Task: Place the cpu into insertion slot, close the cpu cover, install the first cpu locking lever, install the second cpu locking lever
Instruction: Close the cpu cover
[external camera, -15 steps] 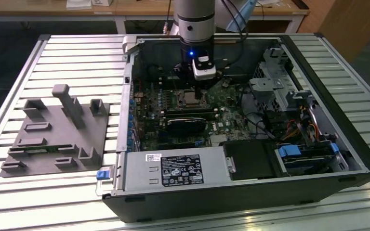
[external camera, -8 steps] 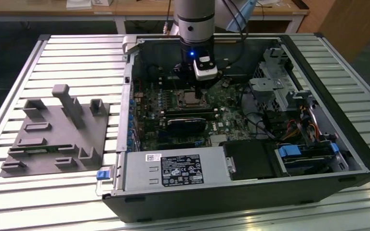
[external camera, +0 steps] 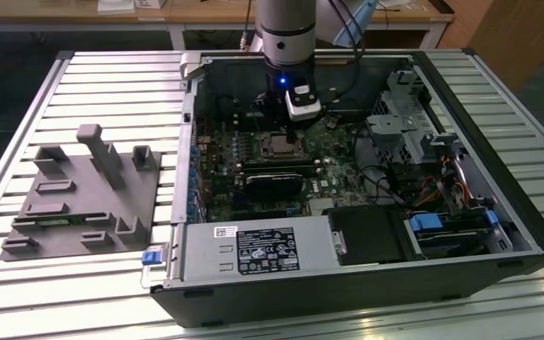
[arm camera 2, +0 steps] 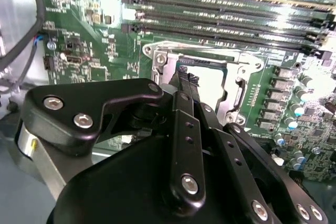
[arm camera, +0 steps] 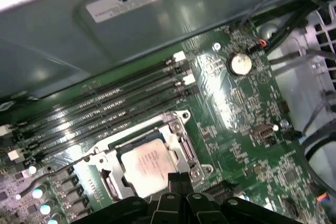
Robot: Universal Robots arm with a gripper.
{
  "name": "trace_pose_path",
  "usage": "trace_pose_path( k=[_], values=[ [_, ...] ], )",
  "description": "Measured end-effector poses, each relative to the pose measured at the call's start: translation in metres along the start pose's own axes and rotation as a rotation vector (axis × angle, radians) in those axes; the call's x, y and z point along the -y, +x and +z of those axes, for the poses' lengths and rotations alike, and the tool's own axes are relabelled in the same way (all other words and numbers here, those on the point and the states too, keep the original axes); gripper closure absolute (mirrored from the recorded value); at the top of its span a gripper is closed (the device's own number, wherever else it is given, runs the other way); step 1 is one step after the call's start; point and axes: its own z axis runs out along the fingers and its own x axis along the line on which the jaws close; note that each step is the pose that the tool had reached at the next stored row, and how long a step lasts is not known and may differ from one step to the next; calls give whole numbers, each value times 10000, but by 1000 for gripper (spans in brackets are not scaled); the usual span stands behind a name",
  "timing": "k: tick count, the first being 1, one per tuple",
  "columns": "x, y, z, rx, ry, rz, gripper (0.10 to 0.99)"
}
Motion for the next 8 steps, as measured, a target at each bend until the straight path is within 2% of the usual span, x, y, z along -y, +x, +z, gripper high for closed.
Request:
trace_pose_path(
  k=[8],
  values=[
    [6,17,43,-40,-200,-981,980]
  ],
)
